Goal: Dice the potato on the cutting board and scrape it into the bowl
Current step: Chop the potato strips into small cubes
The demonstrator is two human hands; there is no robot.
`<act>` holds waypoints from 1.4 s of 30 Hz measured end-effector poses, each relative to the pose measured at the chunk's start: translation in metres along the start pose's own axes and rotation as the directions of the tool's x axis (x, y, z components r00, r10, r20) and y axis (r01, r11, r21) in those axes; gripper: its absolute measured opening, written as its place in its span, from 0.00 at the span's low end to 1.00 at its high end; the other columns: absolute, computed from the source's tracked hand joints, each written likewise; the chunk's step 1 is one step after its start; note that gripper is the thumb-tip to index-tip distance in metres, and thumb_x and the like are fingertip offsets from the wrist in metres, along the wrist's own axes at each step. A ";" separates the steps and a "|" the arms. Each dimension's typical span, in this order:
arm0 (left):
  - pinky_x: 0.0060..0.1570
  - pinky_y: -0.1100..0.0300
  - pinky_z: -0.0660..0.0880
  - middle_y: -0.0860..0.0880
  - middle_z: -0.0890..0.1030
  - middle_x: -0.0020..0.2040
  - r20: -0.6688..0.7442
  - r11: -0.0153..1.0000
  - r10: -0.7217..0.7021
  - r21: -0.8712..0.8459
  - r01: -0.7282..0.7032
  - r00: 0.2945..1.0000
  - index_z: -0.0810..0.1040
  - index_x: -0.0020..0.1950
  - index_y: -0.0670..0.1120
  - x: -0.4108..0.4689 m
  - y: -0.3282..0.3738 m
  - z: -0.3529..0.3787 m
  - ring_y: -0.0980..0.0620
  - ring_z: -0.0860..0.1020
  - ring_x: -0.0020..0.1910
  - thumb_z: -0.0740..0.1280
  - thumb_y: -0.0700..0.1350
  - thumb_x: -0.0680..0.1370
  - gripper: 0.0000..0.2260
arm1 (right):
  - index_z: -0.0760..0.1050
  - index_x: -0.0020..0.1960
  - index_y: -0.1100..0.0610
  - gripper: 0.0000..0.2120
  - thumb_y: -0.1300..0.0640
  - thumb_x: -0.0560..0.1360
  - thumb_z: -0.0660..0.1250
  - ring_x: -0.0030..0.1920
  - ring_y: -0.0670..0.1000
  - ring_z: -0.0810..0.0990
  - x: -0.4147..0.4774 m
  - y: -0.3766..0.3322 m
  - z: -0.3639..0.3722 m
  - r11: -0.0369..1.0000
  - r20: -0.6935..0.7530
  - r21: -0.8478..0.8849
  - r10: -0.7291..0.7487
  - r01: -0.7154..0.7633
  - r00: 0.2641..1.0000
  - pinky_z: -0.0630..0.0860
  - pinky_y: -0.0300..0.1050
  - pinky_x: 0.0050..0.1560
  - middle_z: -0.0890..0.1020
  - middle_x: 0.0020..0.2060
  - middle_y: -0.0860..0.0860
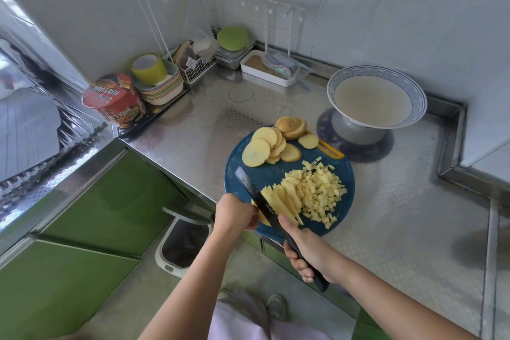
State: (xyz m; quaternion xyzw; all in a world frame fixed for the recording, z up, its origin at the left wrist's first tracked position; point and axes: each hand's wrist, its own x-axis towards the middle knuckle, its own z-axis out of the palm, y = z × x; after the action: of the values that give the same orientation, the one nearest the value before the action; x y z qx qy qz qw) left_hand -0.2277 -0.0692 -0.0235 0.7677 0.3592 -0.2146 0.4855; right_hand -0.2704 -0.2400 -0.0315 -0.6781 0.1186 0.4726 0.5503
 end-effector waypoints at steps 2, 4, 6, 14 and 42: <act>0.45 0.49 0.82 0.38 0.83 0.37 0.000 1.000 0.010 0.007 -0.010 1.000 0.78 0.33 0.36 0.001 -0.001 0.001 0.42 0.83 0.36 0.65 0.35 0.76 0.12 | 0.61 0.28 0.55 0.34 0.26 0.74 0.53 0.20 0.48 0.58 0.000 0.001 0.000 1.000 -0.007 0.000 0.000 0.000 1.000 0.59 0.39 0.23 0.61 0.21 0.51; 0.45 0.50 0.82 0.38 0.84 0.38 0.000 1.000 0.028 0.014 -0.028 1.000 0.78 0.34 0.37 0.003 -0.002 0.002 0.42 0.84 0.39 0.65 0.36 0.76 0.11 | 0.61 0.27 0.55 0.34 0.26 0.74 0.53 0.20 0.48 0.58 0.001 0.001 0.001 1.000 -0.014 0.000 0.003 -0.003 1.000 0.59 0.38 0.23 0.61 0.21 0.51; 0.42 0.51 0.82 0.38 0.84 0.42 -0.010 0.997 0.074 -0.010 -0.074 0.997 0.77 0.39 0.38 0.004 -0.002 0.005 0.43 0.84 0.40 0.65 0.35 0.76 0.06 | 0.61 0.27 0.55 0.34 0.26 0.74 0.53 0.20 0.49 0.58 0.001 0.000 0.002 1.000 -0.022 0.000 0.014 -0.014 1.000 0.59 0.38 0.23 0.61 0.21 0.51; 0.42 0.51 0.82 0.42 0.84 0.37 -0.032 0.990 0.076 0.123 -0.072 0.997 0.80 0.40 0.35 0.008 0.002 0.007 0.44 0.84 0.39 0.62 0.32 0.73 0.08 | 0.61 0.27 0.56 0.35 0.26 0.74 0.51 0.19 0.49 0.59 0.001 -0.005 0.009 0.999 -0.059 -0.036 0.019 -0.021 0.998 0.59 0.37 0.23 0.62 0.20 0.51; 0.33 0.59 0.79 0.41 0.84 0.39 -0.052 0.972 0.098 0.218 -0.085 0.994 0.79 0.41 0.35 0.002 0.006 0.012 0.47 0.83 0.35 0.61 0.32 0.73 0.08 | 0.57 0.28 0.54 0.34 0.24 0.73 0.50 0.19 0.48 0.58 0.011 -0.024 0.024 0.976 -0.151 -0.083 0.189 -0.203 0.970 0.59 0.41 0.24 0.61 0.21 0.49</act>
State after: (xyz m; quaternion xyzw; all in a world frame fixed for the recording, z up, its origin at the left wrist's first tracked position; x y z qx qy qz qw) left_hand -0.2217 -0.0813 -0.0266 0.8378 0.3131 -0.2053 0.3974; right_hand -0.2607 -0.2066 -0.0240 -0.7210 0.2009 0.4802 0.4573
